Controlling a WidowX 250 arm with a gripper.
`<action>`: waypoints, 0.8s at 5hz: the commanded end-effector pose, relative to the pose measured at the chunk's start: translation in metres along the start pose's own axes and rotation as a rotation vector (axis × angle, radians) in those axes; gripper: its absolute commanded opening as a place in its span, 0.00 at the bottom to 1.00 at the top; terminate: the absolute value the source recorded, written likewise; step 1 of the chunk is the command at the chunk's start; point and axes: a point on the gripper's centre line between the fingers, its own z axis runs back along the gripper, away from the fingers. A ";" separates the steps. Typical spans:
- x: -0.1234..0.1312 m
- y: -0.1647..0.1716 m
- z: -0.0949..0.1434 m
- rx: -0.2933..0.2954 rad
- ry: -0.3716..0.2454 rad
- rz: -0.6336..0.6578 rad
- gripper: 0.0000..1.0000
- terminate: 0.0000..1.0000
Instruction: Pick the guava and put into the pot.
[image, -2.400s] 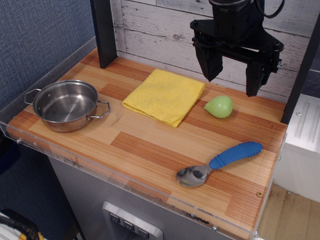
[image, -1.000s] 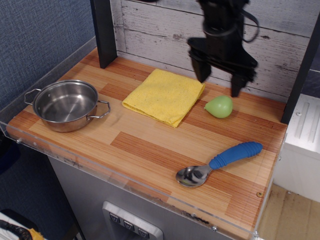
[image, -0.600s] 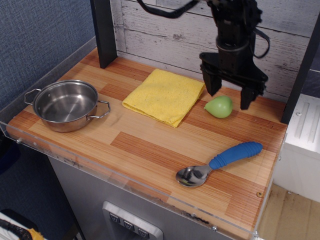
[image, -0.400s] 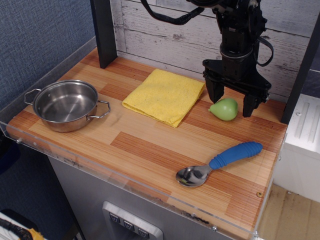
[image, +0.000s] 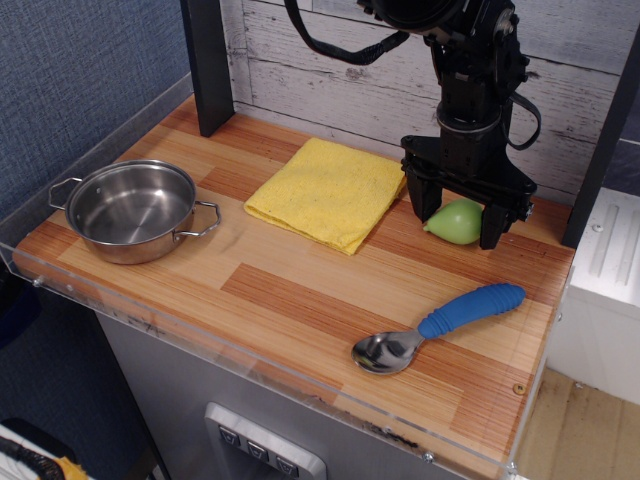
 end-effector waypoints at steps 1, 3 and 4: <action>0.000 0.003 0.001 -0.001 -0.005 0.007 1.00 0.00; -0.002 0.003 0.000 0.010 -0.022 0.011 0.00 0.00; -0.002 0.001 0.003 0.007 -0.025 0.006 0.00 0.00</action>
